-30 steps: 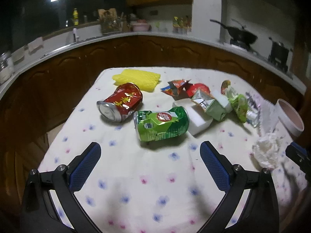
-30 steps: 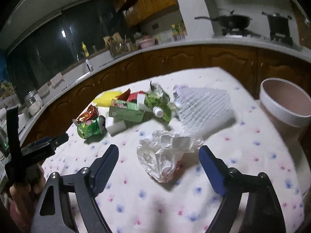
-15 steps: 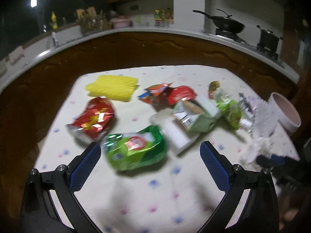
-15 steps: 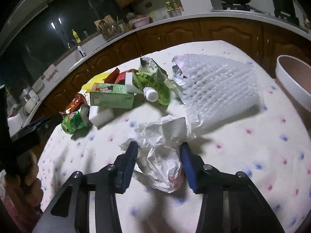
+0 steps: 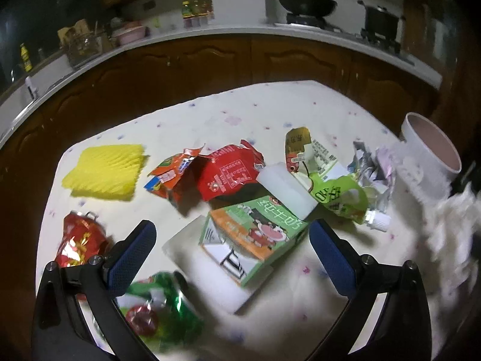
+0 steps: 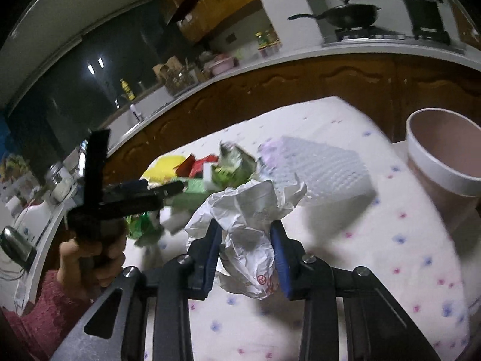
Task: Collect trash
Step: 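Grasp the green milk carton with the left tool while the right tool grasps the crumpled plastic bag, then carry both items to the white bin and open both tools to drop them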
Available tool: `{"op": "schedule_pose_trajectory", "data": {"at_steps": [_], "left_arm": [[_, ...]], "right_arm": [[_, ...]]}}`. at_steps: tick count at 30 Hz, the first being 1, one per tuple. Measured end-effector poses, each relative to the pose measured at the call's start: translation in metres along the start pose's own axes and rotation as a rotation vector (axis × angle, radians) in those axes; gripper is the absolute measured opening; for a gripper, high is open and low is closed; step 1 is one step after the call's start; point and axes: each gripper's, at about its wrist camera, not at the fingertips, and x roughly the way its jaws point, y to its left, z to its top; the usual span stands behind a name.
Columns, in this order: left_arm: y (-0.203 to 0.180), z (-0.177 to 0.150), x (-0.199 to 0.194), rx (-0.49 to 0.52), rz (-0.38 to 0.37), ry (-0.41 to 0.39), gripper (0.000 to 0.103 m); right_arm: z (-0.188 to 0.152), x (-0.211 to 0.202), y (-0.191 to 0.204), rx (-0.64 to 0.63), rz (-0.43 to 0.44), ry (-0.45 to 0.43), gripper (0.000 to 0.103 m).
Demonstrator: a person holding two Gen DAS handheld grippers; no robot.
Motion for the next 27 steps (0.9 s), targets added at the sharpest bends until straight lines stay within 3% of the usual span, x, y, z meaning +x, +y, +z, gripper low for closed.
{"op": "schedule_pose_trajectory", "data": {"at_steps": [1, 3, 4, 5, 6, 10, 12, 13, 17, 19, 21, 22, 23, 27], "left_arm": [[-0.001, 0.0, 0.004, 0.009, -0.003, 0.007, 0.103], [-0.004, 0.0, 0.007, 0.014, -0.026, 0.008, 0.087], [-0.006, -0.001, 0.007, 0.016, -0.048, 0.015, 0.07], [-0.006, -0.001, 0.006, 0.015, -0.057, 0.014, 0.067], [-0.006, -0.002, 0.002, 0.015, -0.055, 0.0, 0.049], [-0.004, -0.004, -0.021, -0.007, -0.083, -0.034, 0.024], [-0.003, -0.005, -0.031, -0.022, -0.1, -0.043, 0.006], [-0.003, -0.007, -0.035, -0.023, -0.107, -0.042, 0.004], [-0.012, -0.015, -0.032, -0.003, -0.105, -0.005, 0.005], [-0.016, -0.019, -0.029, 0.002, -0.11, 0.021, 0.017], [-0.019, -0.021, -0.027, -0.007, -0.128, 0.038, 0.069], [-0.021, -0.023, -0.028, -0.003, -0.123, 0.028, 0.079], [-0.025, -0.023, -0.03, 0.007, -0.106, 0.015, 0.083], [-0.038, -0.02, -0.023, 0.057, -0.097, 0.026, 0.083]], "right_arm": [[0.003, -0.003, -0.003, 0.005, -0.009, -0.01, 0.034], [0.006, -0.004, -0.004, 0.014, -0.018, -0.025, 0.034], [0.009, -0.005, -0.006, 0.014, -0.025, -0.03, 0.034], [0.01, -0.005, -0.006, 0.013, -0.029, -0.034, 0.034], [0.012, -0.005, -0.007, 0.017, -0.028, -0.038, 0.034], [0.015, -0.007, -0.009, 0.017, -0.023, -0.048, 0.034], [0.013, -0.008, -0.007, 0.012, -0.018, -0.05, 0.034], [0.013, -0.009, -0.007, 0.009, -0.01, -0.05, 0.034], [0.01, -0.013, -0.008, 0.0, 0.004, -0.053, 0.034], [0.009, -0.017, -0.008, -0.007, 0.003, -0.055, 0.034], [0.009, -0.022, -0.007, -0.01, 0.007, -0.063, 0.034], [0.009, -0.025, -0.008, -0.012, 0.003, -0.069, 0.034], [0.01, -0.027, -0.009, -0.013, 0.002, -0.073, 0.034], [0.009, -0.033, -0.014, -0.001, -0.011, -0.081, 0.034]]}}
